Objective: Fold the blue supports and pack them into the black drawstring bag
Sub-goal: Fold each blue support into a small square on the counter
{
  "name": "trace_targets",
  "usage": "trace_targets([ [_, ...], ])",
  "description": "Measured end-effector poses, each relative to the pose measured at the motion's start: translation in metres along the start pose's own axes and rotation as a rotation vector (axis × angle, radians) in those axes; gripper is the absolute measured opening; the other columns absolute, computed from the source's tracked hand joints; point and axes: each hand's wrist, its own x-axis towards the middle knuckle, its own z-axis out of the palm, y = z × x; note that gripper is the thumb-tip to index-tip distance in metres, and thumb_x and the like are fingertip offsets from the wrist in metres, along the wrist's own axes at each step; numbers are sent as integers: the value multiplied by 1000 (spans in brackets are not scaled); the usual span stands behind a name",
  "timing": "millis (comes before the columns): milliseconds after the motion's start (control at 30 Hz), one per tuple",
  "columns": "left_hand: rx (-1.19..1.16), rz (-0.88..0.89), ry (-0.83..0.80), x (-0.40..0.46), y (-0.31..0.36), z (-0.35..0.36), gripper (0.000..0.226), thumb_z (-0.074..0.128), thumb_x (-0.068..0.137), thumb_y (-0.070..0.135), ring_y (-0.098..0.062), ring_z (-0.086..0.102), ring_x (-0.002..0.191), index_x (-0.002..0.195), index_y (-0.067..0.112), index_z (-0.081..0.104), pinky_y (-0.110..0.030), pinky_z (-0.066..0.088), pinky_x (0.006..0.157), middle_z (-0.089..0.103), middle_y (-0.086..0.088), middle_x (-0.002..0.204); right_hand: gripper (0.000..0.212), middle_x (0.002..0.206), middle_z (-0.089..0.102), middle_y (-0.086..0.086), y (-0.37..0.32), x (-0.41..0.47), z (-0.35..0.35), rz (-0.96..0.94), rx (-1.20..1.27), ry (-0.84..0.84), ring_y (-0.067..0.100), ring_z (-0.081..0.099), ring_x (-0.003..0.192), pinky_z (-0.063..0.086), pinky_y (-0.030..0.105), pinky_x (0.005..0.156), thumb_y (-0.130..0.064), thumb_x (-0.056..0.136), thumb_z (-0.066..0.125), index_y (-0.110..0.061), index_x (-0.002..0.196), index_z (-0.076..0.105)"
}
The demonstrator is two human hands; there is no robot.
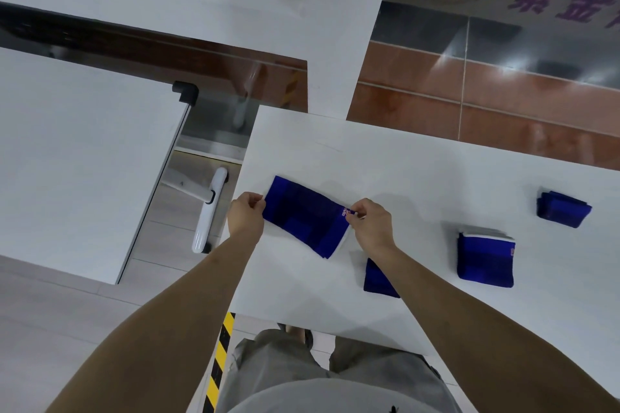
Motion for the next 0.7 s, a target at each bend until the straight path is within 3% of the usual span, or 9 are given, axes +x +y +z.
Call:
trace_targets([
  [200,146,53,-15,8,-1,-1,19,53,104,18,-19,62,94,119,14,64,-29,48,75,65,-5,117,25,111,58,7,9,5,6,-31,-137,-37,14,60,88,45,21,76,-19,95,72,-17,119,69],
  [433,220,59,-29,11,0,-2,18,44,104,10,-19,61,85,104,14,62,-23,42,61,67,-4,102,23,110,51,5,9,3,10,-50,-152,-38,6,53,78,38,9,67,-17,94,72,-18,117,69],
  [700,215,49,-22,9,6,-1,14,45,103,12,-21,62,83,105,15,59,-30,48,63,65,-4,103,17,115,46,2,4,1,14,-31,-198,-51,13,55,82,44,22,73,-13,91,73,-16,106,64],
])
